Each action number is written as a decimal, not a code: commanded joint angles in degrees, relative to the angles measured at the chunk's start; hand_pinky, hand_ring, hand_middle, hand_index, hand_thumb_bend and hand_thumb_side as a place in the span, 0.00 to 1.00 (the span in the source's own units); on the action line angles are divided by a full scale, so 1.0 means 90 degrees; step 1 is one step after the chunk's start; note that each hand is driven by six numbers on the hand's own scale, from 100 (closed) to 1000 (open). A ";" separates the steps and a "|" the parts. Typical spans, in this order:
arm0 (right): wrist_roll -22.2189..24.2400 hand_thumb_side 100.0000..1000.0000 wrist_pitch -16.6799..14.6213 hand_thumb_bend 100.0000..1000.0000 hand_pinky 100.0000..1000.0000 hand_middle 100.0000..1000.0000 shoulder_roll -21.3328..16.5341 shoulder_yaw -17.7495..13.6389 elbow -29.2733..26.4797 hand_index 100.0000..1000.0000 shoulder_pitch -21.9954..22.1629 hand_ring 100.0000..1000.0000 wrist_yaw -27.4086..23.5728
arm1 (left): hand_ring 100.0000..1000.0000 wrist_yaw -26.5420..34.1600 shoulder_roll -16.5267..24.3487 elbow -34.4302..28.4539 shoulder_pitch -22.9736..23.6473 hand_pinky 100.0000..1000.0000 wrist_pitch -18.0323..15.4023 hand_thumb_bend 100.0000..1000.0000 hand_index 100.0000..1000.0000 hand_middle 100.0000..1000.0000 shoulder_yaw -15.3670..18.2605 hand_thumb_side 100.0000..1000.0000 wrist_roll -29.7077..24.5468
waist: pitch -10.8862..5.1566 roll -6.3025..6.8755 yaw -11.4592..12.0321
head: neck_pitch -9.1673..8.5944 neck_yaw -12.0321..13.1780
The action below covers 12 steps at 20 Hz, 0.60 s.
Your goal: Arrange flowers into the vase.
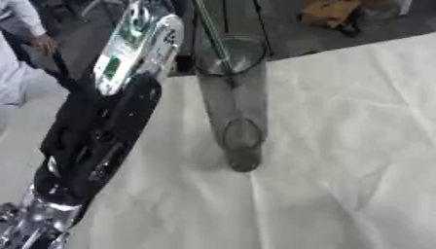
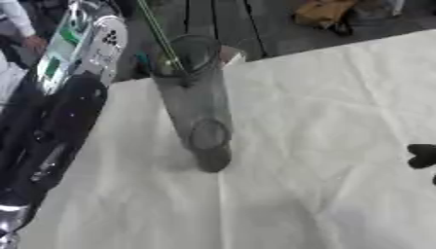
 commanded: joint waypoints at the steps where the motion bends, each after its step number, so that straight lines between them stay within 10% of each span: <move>1: 0.0009 1.00 0.0010 0.00 0.84 0.45 -0.0018 -0.0026 -0.0119 0.80 -0.0071 0.66 0.0026 | 0.00 -0.0023 0.0098 0.0026 -0.0090 0.00 -0.0125 0.10 0.06 0.00 0.0030 0.76 -0.0056 | 0.0003 0.0047 0.0014 | -0.0080 -0.0013; 12: 0.0009 1.00 0.0011 0.00 0.84 0.45 -0.0010 -0.0037 -0.0119 0.80 -0.0071 0.66 0.0037 | 0.00 -0.0911 0.0164 0.0280 -0.0010 0.00 -0.0416 0.05 0.07 0.00 0.0021 0.77 -0.0236 | 0.0014 0.0047 0.0012 | -0.0101 -0.0019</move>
